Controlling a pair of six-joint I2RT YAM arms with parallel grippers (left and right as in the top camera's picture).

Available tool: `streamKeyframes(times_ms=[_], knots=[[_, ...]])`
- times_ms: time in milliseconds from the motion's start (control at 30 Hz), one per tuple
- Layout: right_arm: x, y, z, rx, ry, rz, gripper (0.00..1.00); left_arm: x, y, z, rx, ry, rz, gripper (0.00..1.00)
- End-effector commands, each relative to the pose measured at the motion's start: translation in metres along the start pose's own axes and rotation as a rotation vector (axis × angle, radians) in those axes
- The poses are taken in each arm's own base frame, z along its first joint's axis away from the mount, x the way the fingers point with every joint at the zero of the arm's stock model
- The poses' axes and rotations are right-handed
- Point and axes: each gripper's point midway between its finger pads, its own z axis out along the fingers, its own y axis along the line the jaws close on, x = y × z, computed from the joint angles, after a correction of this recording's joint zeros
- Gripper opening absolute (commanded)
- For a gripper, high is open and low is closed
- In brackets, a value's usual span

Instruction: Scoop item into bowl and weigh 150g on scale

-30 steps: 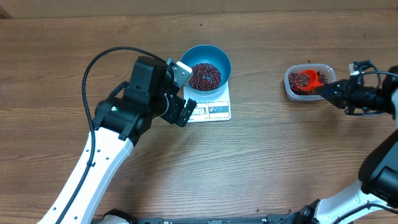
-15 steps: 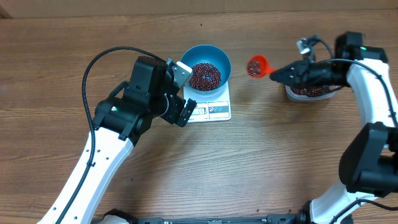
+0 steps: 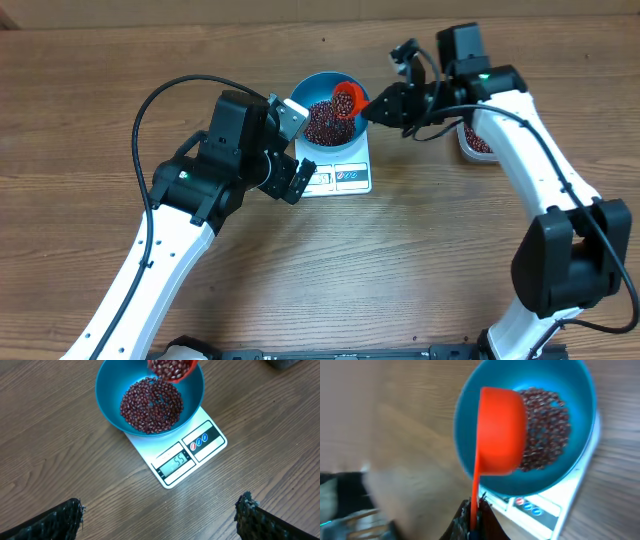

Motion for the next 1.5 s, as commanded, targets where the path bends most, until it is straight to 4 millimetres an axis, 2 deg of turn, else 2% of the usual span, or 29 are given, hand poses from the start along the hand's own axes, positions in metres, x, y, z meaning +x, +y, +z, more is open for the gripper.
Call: streamKeyframes(times_ms=[0,100,267,367,600,800,933,1033,1100,1167,1200,1233,1300,1467], knots=[[-0.026,-0.008,-0.006,0.331,-0.086,-0.089,0.04,0.002,-0.001,0.004,0.009,0.012,-0.013,1.0],[-0.035,-0.002,-0.013,0.532,-0.112,-0.208,0.04,0.002,-0.001,0.004,0.009,0.012,-0.013,1.0],[-0.04,0.005,-0.019,0.738,-0.127,-0.359,0.04,0.002,-0.001,0.004,0.009,0.012,-0.013,1.0],[-0.038,0.011,-0.018,0.795,-0.131,-0.399,0.04,0.003,-0.001,0.004,0.009,0.012,-0.013,0.99],[-0.036,0.014,-0.016,0.798,-0.119,-0.423,0.04,0.002,-0.001,0.004,0.009,0.012,-0.012,0.99],[-0.026,0.034,0.003,0.629,-0.076,-0.433,0.04,0.003,-0.001,0.004,0.008,0.012,-0.013,1.0],[-0.024,0.035,-0.003,0.621,-0.072,-0.425,0.04,0.003,-0.001,0.004,0.008,0.012,-0.013,1.0],[-0.025,0.031,-0.026,0.631,-0.09,-0.391,0.04,0.003,-0.001,0.004,0.008,0.012,-0.013,0.99],[-0.025,0.028,-0.052,0.615,-0.104,-0.35,0.04,0.003,-0.001,0.004,0.008,0.012,-0.013,1.0],[-0.021,0.016,-0.093,0.608,-0.124,-0.278,0.04,0.003,-0.001,0.004,0.008,0.012,-0.013,1.0],[-0.02,0.011,-0.105,0.614,-0.13,-0.255,0.04,0.003,-0.001,0.004,0.008,0.012,-0.013,1.0],[-0.015,-0.006,-0.133,0.641,-0.137,-0.195,0.04,0.003,-0.001,0.004,0.008,0.012,-0.013,1.0],[-0.006,-0.029,-0.159,0.685,-0.129,-0.13,0.04,0.003,-0.001,0.004,0.008,0.012,-0.013,0.99],[0.029,-0.094,-0.202,0.771,-0.018,0.015,0.04,0.003,-0.001,0.004,0.008,0.012,-0.013,1.0]])
